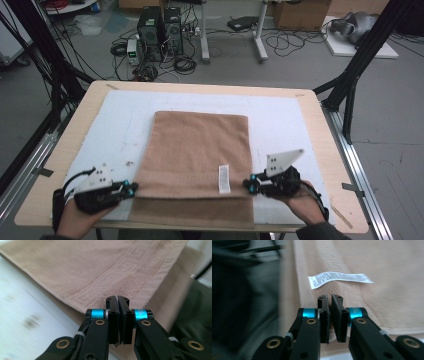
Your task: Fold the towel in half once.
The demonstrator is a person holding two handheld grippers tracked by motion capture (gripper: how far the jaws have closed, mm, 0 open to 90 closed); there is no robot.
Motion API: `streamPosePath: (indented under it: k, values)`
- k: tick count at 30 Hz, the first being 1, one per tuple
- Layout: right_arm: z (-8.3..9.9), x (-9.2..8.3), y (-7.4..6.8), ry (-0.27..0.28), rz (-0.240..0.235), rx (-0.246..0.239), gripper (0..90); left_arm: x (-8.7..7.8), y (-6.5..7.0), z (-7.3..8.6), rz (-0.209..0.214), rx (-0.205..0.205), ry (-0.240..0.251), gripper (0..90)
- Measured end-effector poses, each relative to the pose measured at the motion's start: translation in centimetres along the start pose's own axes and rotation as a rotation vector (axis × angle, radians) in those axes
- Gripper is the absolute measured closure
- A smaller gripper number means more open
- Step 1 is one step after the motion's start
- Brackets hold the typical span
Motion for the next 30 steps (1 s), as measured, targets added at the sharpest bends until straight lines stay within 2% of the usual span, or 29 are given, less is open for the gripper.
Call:
streamPosePath:
  k: [1,2,3,5,8,10,11,14,16,19,21,23,25,27,30]
  values:
    - [0.5,0.3,-0.7,0.001,-0.039,0.004,76.3,-0.2,0.5,0.6,0.014,0.007,-0.009,82.9]
    - [0.9,0.5,-1.2,0.004,-0.080,0.028,74.5,-0.3,0.9,1.1,0.018,0.009,-0.017,73.8]
    - [1.3,0.6,-1.6,0.007,-0.091,0.028,72.8,-0.2,1.0,1.3,0.023,0.018,-0.024,72.6]
    - [1.8,0.8,-1.7,-0.005,-0.061,0.031,68.3,0.2,0.9,1.2,0.020,0.012,-0.020,70.1]
    - [1.9,1.2,-0.6,-0.007,-0.024,0.043,65.3,1.2,0.5,0.6,-0.013,0.031,-0.014,65.2]
    - [2.0,1.8,0.3,-0.029,-0.002,0.044,64.7,1.9,0.2,0.4,-0.030,0.043,-0.012,63.7]
    - [2.1,2.1,0.7,-0.035,0.000,0.045,64.8,2.4,-0.1,0.4,-0.029,0.036,-0.012,63.5]
    - [2.8,3.2,1.8,-0.049,-0.008,0.064,64.8,3.6,-0.4,0.8,-0.027,0.021,-0.030,65.1]
    - [3.4,4.0,2.1,-0.055,-0.029,0.080,64.7,4.3,-0.3,1.3,-0.009,0.027,-0.048,66.6]
    - [4.2,5.1,1.6,-0.079,-0.054,0.083,64.2,5.1,0.3,1.9,0.014,0.038,-0.074,68.9]
    - [4.7,5.6,1.2,-0.077,-0.060,0.076,65.0,5.2,0.6,2.1,0.007,0.037,-0.062,67.4]
    - [5.1,5.7,1.0,-0.060,-0.042,0.073,70.9,5.2,0.6,2.3,-0.001,0.034,-0.053,70.0]
    - [5.2,5.7,1.0,-0.048,-0.027,0.072,79.8,5.1,0.7,2.3,-0.013,0.046,-0.047,78.8]
    - [5.2,5.7,1.2,-0.046,-0.030,0.082,86.1,5.1,0.8,2.1,-0.005,0.046,-0.059,86.3]
    - [4.5,5.4,1.0,-0.058,-0.032,0.069,87.2,4.7,0.7,1.8,-0.009,0.042,-0.053,87.1]
Point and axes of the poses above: each handheld gripper's, and its own axes: x roughly forward along the jaws, z roughly out of its underside, y roughly to its right, the point moved 1 cm from there along x, roughly forward along the jaws, and after that the axes turned 15 degrees about -z, right-handed, at the moved point
